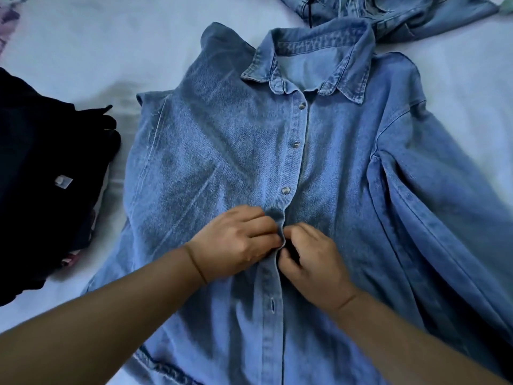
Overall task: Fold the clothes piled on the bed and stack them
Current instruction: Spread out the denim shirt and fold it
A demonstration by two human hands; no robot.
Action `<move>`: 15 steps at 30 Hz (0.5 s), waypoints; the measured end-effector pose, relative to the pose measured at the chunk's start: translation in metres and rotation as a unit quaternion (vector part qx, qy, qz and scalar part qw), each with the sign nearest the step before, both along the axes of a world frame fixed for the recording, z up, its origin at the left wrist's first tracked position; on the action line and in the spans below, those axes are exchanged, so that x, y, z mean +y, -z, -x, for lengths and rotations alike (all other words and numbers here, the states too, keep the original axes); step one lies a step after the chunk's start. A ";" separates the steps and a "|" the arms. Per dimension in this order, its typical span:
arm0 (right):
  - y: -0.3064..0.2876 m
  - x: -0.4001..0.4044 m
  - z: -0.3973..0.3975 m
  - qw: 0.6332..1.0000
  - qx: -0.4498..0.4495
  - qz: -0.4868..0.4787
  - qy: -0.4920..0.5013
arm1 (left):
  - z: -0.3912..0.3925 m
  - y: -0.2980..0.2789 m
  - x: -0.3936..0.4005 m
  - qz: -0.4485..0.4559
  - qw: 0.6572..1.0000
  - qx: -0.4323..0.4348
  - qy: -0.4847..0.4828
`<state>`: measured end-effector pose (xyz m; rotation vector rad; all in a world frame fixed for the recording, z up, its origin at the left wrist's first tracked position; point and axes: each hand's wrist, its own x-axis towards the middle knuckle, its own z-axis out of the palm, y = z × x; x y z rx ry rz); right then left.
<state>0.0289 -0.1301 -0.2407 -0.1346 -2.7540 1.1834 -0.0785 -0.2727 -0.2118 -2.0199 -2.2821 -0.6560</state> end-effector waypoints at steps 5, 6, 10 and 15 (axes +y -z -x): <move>-0.008 0.002 -0.002 0.989 -0.066 0.127 0.047 | 0.010 0.002 0.010 0.007 0.996 0.065 0.059; -0.010 0.002 -0.001 0.982 -0.085 0.159 0.051 | 0.010 0.004 0.011 0.004 0.995 0.073 0.065; -0.012 0.001 0.000 0.975 -0.095 0.198 0.039 | 0.012 0.010 0.009 0.007 0.994 0.070 0.078; -0.013 -0.006 0.002 0.977 -0.117 0.163 0.074 | 0.019 0.009 0.012 0.016 0.990 0.087 0.110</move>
